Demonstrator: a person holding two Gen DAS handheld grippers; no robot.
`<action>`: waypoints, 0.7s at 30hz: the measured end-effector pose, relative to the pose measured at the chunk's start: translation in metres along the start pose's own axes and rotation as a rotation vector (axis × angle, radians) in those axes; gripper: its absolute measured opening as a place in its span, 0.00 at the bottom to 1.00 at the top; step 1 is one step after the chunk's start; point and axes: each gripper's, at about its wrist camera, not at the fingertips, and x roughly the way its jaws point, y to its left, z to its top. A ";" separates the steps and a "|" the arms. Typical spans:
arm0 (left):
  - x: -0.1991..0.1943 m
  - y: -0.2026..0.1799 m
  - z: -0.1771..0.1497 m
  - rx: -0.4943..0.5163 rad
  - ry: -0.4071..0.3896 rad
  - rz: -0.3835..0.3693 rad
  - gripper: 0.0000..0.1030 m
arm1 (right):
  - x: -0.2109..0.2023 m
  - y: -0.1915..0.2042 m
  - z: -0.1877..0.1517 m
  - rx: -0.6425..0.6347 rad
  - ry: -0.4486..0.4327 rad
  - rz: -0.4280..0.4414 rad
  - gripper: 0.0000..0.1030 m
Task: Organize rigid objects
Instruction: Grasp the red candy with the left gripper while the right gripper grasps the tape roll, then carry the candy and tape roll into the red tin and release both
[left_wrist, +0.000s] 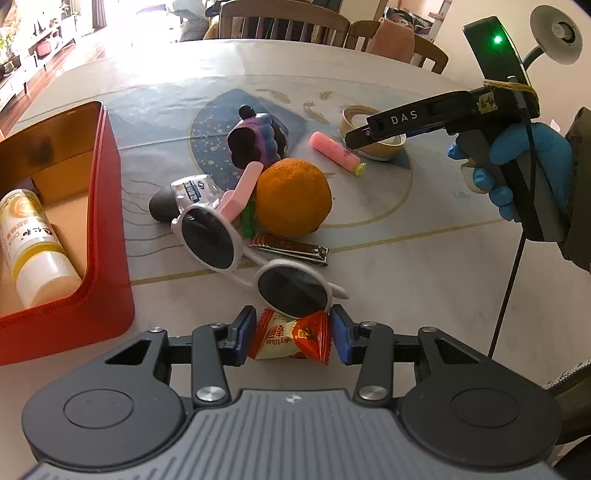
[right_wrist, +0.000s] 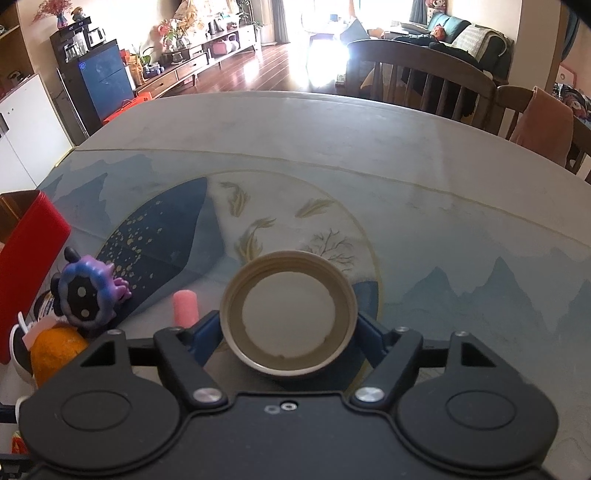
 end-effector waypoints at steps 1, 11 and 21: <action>-0.001 0.000 0.000 0.000 -0.001 0.001 0.41 | -0.001 0.000 -0.001 0.001 0.001 0.002 0.73; -0.008 0.000 -0.009 -0.015 -0.001 0.034 0.28 | -0.021 0.005 -0.018 0.031 -0.007 0.020 0.73; -0.029 0.018 -0.016 -0.110 -0.036 0.058 0.22 | -0.089 0.037 -0.041 0.031 -0.046 0.113 0.73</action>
